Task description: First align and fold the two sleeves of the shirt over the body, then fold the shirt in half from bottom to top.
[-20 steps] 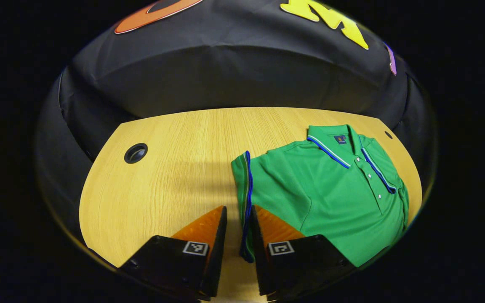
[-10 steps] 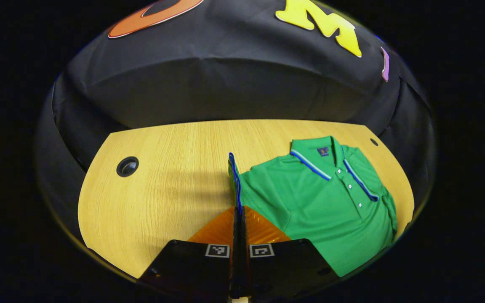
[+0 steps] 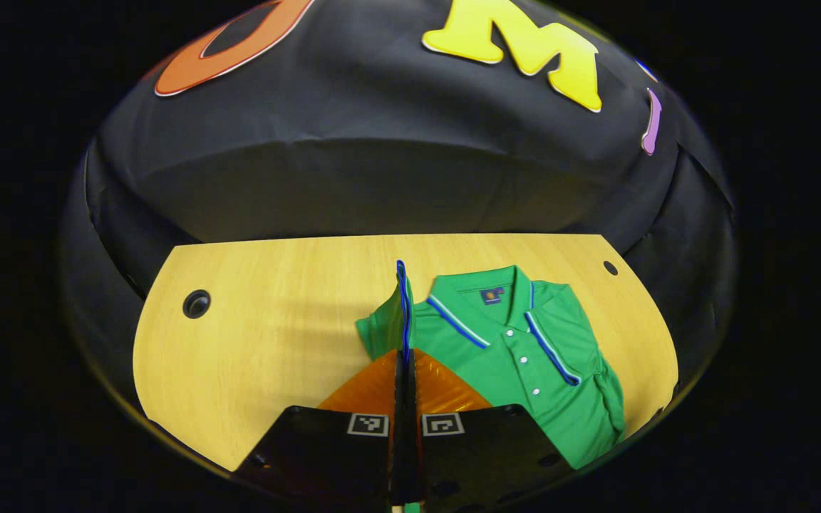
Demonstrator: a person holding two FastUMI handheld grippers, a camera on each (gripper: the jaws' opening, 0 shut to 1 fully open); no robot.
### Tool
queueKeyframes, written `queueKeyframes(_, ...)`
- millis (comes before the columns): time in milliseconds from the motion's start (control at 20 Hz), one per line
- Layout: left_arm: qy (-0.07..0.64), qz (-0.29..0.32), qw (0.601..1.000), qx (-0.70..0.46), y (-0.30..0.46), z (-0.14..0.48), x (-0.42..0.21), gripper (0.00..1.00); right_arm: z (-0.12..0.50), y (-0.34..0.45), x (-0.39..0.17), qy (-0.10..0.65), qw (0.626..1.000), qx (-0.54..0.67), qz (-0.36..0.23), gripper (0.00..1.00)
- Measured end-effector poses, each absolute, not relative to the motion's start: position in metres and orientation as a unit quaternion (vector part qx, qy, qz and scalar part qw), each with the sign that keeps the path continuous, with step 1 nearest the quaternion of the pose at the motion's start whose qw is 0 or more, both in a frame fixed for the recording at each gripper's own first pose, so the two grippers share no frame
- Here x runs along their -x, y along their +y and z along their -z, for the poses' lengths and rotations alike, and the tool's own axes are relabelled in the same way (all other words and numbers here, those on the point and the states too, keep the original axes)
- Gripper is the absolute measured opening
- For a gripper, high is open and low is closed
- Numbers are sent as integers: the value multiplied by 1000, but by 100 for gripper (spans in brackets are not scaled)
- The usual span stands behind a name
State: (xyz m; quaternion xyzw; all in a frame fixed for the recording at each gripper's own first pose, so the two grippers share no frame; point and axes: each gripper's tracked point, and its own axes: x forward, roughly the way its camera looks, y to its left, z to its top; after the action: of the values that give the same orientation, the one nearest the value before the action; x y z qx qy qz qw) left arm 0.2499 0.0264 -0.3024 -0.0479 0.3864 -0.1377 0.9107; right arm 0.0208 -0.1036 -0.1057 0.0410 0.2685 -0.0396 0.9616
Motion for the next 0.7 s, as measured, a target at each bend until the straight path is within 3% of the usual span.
queueKeyframes(300, 417, 160, 892, 77, -48, 324, -242, 6, 114, -144, 2, 279, 956, -45, 73, 92)
queueKeyframes(350, 419, 157, 891, 81, -55, 323, -241, 7, 117, -149, 6, 282, 955, -45, 76, 95)
queueKeyframes(400, 418, 155, 891, 82, -59, 324, -241, 13, 119, -153, 7, 284, 955, -45, 77, 99)
queueKeyframes(450, 412, 157, 893, 84, -64, 324, -239, 19, 120, -155, 8, 286, 954, -43, 77, 95)
queueKeyframes(600, 403, 143, 902, 68, -59, 312, -233, 100, 121, -153, 6, 283, 956, -38, 65, 95)
queueKeyframes(700, 395, 135, 906, 69, -53, 310, -224, 100, 121, -144, 4, 281, 958, -38, 50, 93)
